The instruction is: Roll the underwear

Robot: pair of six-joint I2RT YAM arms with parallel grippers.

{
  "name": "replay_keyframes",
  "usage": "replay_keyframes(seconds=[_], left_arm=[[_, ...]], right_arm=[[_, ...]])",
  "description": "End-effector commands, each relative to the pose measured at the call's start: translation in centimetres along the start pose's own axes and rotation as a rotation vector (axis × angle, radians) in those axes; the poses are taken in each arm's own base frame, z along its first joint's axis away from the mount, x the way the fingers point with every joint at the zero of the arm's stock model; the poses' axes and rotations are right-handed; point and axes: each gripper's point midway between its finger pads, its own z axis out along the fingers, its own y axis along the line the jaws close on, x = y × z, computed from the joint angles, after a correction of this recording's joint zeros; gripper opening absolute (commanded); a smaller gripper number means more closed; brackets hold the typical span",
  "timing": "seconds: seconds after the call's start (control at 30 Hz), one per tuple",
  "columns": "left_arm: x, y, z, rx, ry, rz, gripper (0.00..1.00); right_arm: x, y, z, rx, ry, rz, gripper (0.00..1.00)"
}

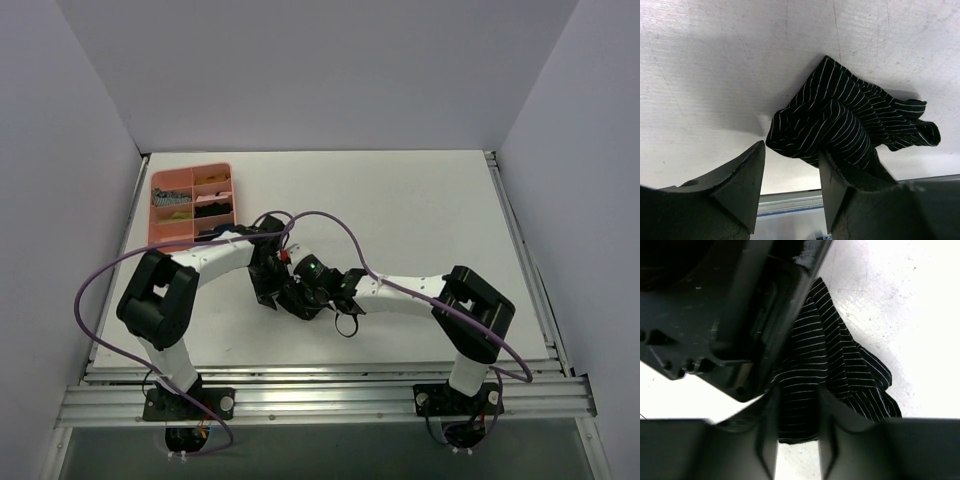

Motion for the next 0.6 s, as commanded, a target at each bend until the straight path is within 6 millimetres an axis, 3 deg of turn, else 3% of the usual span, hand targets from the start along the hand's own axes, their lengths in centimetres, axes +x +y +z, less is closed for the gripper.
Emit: replay_keyframes(seconds=[0.0,0.03,0.07,0.1,0.13,0.33,0.57], left_arm=[[-0.6,2.3,1.8,-0.125,-0.044,0.001,0.55],[-0.9,2.1,1.1,-0.113,-0.061,-0.014,0.55],[-1.0,2.1,0.6,-0.105,-0.068,-0.027,0.55],[-1.1,2.0,0.0,-0.091,-0.081,-0.039,0.55],[-1.6,1.8,-1.2,-0.054,-0.104,-0.069,0.56],[-2.5,1.3,-4.9,0.048,-0.19,-0.093,0.59],[-2.1,0.1,-5.3,0.131,-0.203,-0.088,0.6]], right_arm=[[2.5,-0.8,0.5,-0.002,0.053,0.037,0.21],[2.7,-0.7,0.8,-0.022,0.047,0.092,0.1],[3.2,-0.6,0.9,-0.044,0.047,0.131,0.07],[5.3,-1.7,1.1,-0.045,0.079,0.181,0.05],[5.2,-1.0,1.2,-0.107,0.053,0.221,0.03],[9.1,-0.8,1.7,-0.247,0.093,0.405,0.0],[11.3,-0.7,2.3,-0.343,0.115,0.528,0.0]])
